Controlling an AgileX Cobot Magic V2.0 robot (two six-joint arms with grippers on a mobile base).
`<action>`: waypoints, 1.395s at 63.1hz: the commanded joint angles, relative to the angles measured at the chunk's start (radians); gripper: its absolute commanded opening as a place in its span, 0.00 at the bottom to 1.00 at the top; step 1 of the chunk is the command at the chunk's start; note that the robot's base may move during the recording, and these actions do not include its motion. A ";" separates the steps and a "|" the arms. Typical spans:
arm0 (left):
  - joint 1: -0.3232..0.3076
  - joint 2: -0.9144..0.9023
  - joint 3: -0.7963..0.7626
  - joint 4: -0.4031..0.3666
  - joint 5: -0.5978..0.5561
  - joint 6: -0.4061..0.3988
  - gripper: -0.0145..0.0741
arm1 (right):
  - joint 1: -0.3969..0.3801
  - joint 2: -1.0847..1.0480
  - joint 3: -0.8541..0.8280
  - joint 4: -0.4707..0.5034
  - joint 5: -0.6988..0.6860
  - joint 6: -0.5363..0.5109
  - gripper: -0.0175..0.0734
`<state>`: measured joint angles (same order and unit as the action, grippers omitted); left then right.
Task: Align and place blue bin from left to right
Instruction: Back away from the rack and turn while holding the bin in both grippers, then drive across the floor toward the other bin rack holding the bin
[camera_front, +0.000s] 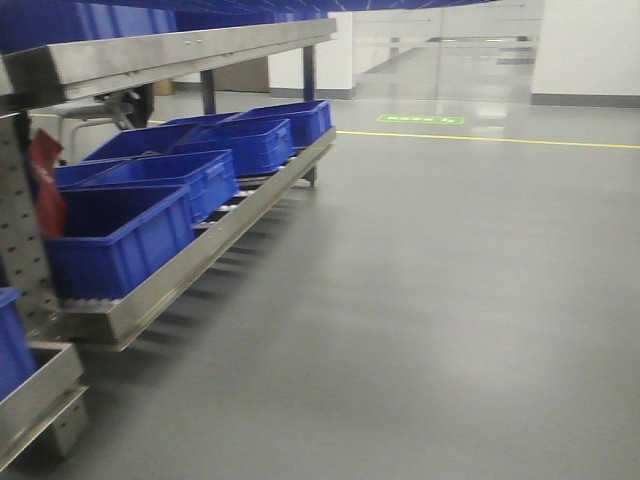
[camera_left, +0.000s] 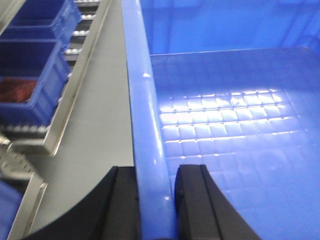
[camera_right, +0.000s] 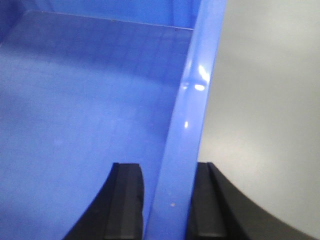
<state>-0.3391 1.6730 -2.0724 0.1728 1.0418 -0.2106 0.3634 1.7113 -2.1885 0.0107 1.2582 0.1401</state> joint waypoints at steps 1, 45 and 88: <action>-0.004 -0.015 -0.015 0.000 -0.125 0.016 0.14 | 0.004 -0.024 -0.020 0.019 -0.092 -0.046 0.11; -0.004 -0.015 -0.015 0.000 -0.125 0.016 0.14 | 0.004 -0.024 -0.020 0.019 -0.094 -0.046 0.11; -0.004 -0.015 -0.015 0.002 -0.125 0.016 0.14 | 0.004 -0.024 -0.020 0.019 -0.099 -0.046 0.11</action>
<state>-0.3391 1.6730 -2.0724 0.1728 1.0343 -0.2106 0.3634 1.7113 -2.1885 0.0089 1.2582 0.1401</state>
